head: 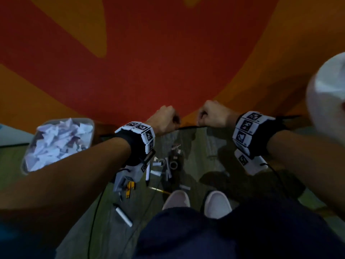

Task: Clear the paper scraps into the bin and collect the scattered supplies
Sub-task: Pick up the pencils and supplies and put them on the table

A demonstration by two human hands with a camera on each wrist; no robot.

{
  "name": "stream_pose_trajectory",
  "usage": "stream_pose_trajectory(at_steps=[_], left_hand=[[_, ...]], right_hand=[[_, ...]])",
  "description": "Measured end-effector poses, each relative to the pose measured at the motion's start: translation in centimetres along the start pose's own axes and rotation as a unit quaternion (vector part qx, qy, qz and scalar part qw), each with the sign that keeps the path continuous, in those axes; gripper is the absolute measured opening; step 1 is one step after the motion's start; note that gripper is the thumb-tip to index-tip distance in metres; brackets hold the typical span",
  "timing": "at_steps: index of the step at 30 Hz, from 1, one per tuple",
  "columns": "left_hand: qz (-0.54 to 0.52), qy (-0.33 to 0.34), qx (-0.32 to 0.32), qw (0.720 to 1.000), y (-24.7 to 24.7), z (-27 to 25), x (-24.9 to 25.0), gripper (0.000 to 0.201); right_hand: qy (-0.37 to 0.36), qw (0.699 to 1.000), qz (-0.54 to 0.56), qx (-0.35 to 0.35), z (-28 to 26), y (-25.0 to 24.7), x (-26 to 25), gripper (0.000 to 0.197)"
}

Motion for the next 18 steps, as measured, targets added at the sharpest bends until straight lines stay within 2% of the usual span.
stream_pose_trajectory(at_steps=[3,6,7,8,9,10,12,15,16,18], left_hand=[[-0.028,-0.019,-0.030,0.999,5.4,-0.1,-2.6,0.018],[-0.045,-0.047,-0.082,0.995,10.6,-0.7,-4.5,0.020],[-0.046,-0.052,-0.099,0.993,12.1,-0.9,-5.0,0.020],[-0.052,-0.053,-0.117,0.990,13.8,-1.2,-5.6,0.020],[-0.052,-0.057,-0.138,0.987,15.0,-1.6,-6.1,0.021],[-0.053,-0.064,-0.154,0.985,16.5,-2.0,-6.8,0.021],[-0.042,-0.084,-0.174,0.980,18.6,-2.7,-8.1,0.020],[0.005,-0.149,-0.180,0.972,20.6,-3.5,-9.9,0.007],[0.015,-0.164,-0.169,0.972,21.6,-3.7,-10.7,0.009],[0.014,-0.192,-0.145,0.971,23.8,-3.9,-11.9,0.027]], right_hand=[[0.011,0.999,0.004,-0.051,2.8,5.3,1.5,0.015],[0.023,0.994,-0.023,-0.108,4.3,10.9,2.7,0.011],[0.008,0.990,-0.042,-0.134,4.1,12.7,2.9,0.012],[-0.025,0.988,-0.080,-0.128,4.1,14.1,3.4,0.015],[-0.042,0.989,-0.072,-0.122,4.2,15.6,4.0,0.017],[-0.050,0.986,-0.064,-0.145,4.0,17.3,4.3,0.014],[0.019,0.983,0.012,-0.182,3.6,20.4,5.7,0.007],[0.034,0.981,0.052,-0.181,3.1,23.1,6.4,0.009],[0.044,0.981,0.057,-0.179,3.2,24.0,6.7,0.009],[0.044,0.981,0.045,-0.186,3.3,25.8,7.4,0.010]])
Point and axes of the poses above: each hand's wrist, its own z-axis towards the middle knuckle, its own y-axis out of the palm, x = y × z, the point moved 5 cm from there along z, towards the middle knuckle, and after that the axes turned 2 degrees about z, right-handed, at the moved point
